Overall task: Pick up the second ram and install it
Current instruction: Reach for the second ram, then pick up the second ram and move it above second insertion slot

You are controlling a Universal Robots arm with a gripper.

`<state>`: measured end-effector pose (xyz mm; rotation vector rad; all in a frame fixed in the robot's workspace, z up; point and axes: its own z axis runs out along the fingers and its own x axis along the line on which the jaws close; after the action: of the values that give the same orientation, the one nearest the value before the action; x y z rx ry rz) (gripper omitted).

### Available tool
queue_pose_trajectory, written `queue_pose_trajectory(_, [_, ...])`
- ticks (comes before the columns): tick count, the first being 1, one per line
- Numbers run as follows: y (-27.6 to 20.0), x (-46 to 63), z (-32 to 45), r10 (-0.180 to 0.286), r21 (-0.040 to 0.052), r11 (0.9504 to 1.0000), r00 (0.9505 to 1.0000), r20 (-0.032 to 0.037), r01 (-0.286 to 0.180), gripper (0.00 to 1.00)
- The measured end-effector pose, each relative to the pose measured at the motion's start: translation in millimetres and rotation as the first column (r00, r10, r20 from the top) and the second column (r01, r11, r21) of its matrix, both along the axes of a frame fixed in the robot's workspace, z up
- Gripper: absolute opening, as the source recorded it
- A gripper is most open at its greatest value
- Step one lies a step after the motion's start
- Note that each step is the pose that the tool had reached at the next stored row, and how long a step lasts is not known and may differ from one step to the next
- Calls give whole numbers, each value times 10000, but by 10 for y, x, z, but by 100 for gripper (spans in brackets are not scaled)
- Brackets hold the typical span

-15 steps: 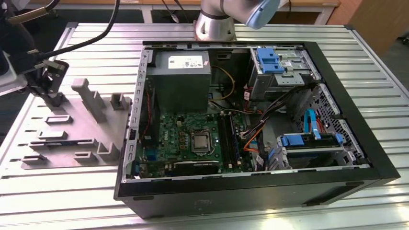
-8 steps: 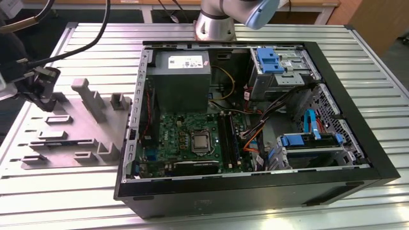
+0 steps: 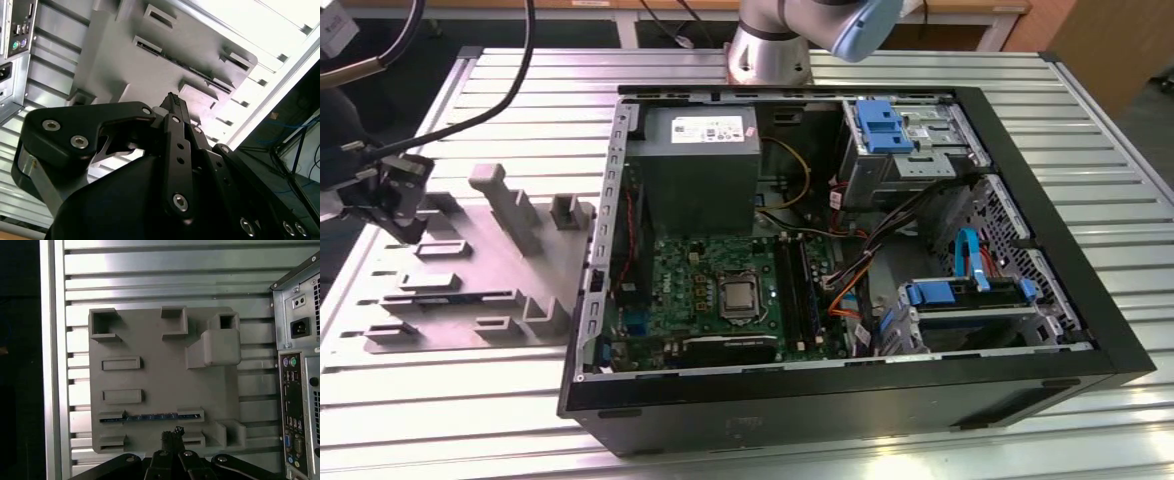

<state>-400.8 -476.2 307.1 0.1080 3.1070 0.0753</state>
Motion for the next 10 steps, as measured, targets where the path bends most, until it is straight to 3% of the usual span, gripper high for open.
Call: queue_pose_trajectory(10, [-3, -25, -22, 0, 0, 10000, 10000, 0, 0, 11])
